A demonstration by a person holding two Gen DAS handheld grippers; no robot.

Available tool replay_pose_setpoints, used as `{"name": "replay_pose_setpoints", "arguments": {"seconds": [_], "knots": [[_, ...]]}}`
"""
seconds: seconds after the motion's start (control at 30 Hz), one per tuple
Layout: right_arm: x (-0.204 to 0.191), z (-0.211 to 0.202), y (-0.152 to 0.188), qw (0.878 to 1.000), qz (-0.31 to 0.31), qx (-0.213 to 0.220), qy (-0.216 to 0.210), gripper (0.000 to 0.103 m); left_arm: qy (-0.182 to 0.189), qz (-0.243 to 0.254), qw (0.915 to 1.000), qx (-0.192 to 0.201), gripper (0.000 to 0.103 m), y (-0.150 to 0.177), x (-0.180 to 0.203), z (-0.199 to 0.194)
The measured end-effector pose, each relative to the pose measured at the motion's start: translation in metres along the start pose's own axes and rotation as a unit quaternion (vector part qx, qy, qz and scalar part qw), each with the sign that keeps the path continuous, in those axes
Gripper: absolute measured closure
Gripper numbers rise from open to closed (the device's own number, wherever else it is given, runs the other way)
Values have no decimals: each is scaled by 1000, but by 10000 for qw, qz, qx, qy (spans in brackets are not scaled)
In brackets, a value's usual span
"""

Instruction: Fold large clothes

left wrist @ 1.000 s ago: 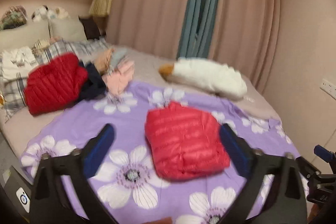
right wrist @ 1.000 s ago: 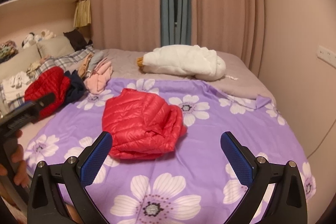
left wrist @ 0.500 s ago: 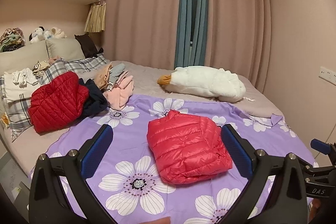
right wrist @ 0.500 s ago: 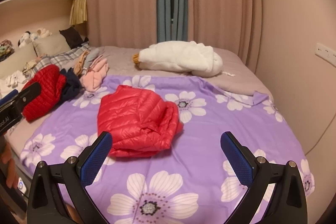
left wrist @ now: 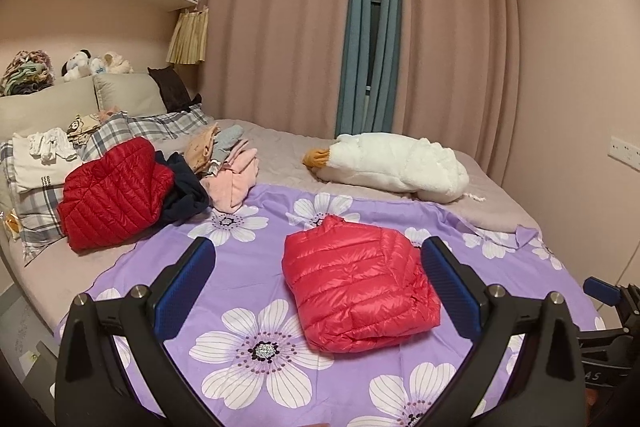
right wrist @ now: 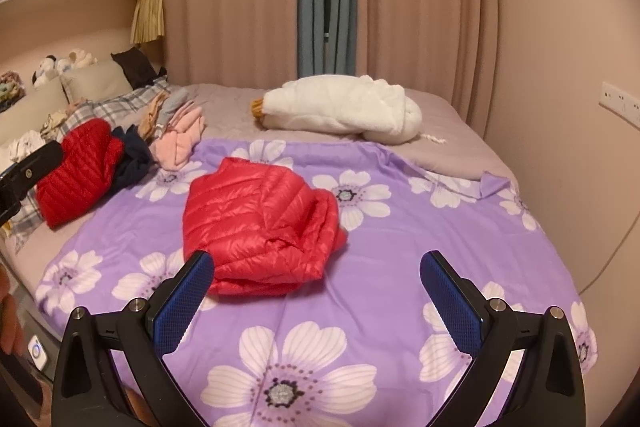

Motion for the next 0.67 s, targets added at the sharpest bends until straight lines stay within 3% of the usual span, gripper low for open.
{"name": "replay_pose_setpoints", "arguments": {"seconds": [0.3, 0.67], "knots": [[-3, 8, 5, 9999, 14, -114, 56, 1, -263, 107, 9994, 183, 0, 5, 9, -12], [-7, 13, 7, 9997, -2, -176, 167, 1, -74, 252, 9993, 271, 0, 7, 24, -18]]}}
Point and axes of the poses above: each gripper's, at about its wrist camera, not at the fingertips, and z roughly the way its jaws point, x to its right, y to its underside, the point moved 8 cm from there along z, roughly the way its jaws point, and after that the axes turned 10 degrees about y, right-handed, at the moved point
